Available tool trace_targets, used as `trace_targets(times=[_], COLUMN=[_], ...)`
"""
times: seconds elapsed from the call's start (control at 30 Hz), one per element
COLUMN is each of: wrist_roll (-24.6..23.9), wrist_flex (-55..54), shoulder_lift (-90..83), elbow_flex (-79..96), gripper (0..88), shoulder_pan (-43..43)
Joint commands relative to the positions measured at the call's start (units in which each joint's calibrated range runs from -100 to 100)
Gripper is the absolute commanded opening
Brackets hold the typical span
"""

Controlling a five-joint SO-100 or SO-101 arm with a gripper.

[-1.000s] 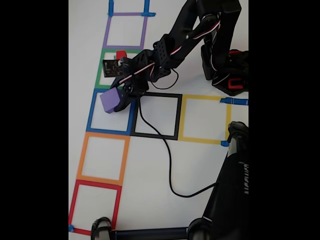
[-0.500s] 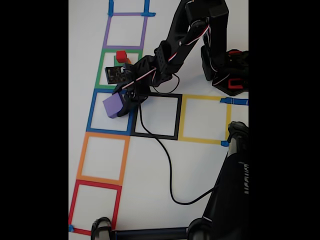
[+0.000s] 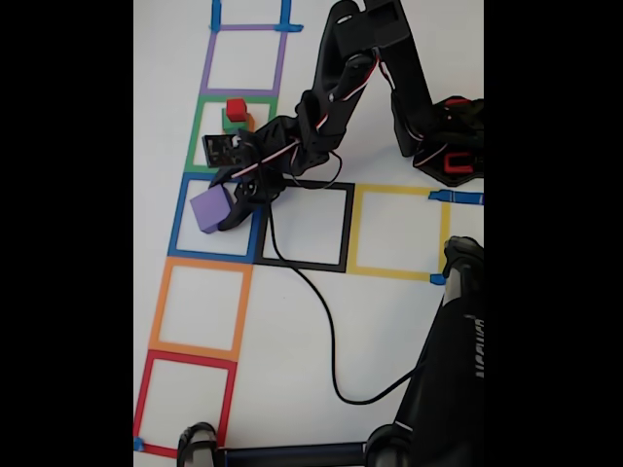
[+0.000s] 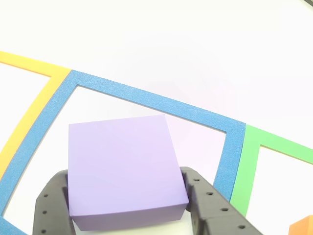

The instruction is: Tower of hanoi

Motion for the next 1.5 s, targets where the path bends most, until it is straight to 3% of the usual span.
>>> trace_targets(times=[0.0, 0.5, 1.03, 1.23, 1.47], wrist_roll=[0.4, 0.4, 0.4, 0.4, 0.4], wrist_flex=[-1.1, -2.6, -3.2, -0.4, 22.0], shoulder_lift=[-0.1, -0.1, -9.4, -17.4, -36.1], elbow_flex=[-1.9, -1.9, 0.6, 1.9, 2.5], gripper=[15.5, 28.0, 30.5, 21.2, 5.3], shoulder_pan=[1.0, 1.6, 1.9, 1.5, 1.2])
